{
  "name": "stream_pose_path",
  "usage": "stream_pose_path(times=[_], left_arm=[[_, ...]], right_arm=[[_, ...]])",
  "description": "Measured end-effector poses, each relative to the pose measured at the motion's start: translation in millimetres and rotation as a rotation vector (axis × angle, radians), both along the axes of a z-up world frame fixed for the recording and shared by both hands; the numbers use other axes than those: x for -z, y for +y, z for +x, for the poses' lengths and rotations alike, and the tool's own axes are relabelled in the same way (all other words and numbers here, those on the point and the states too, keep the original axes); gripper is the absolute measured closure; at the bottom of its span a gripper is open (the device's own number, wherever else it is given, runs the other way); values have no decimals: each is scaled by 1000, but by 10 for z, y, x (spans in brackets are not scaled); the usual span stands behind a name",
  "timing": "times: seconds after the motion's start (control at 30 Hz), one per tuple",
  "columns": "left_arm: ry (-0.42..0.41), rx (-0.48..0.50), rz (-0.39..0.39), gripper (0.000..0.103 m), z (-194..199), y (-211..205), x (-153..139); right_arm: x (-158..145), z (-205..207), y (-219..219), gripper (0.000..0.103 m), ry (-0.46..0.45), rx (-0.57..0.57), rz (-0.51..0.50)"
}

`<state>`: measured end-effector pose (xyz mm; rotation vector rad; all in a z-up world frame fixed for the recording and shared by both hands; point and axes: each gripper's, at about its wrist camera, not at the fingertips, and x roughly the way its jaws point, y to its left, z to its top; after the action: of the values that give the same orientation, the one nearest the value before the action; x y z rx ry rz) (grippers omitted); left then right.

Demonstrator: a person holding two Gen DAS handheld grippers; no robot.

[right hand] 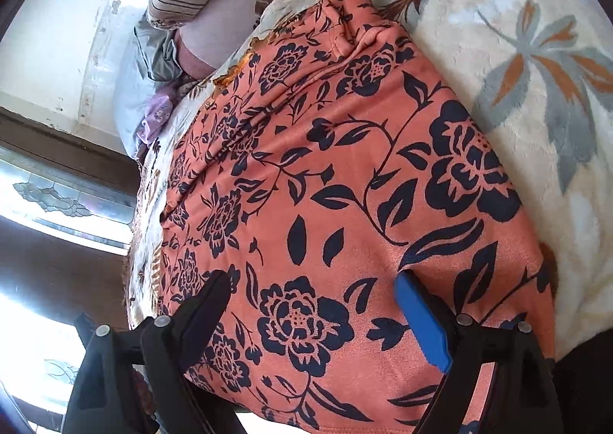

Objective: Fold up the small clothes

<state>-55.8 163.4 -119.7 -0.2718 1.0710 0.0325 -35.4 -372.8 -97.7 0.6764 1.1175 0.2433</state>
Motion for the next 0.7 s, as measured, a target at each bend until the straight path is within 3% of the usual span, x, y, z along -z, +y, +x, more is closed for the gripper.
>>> stream_pose_path(times=[0.33, 0.7], left_arm=[[-18, -22, -44, 12, -106, 90, -104], [11, -67, -97, 12, -282, 296, -90]], right_arm=[[-17, -150, -165, 14, -7, 36, 11], [-104, -373, -740, 14, 1, 135, -23]])
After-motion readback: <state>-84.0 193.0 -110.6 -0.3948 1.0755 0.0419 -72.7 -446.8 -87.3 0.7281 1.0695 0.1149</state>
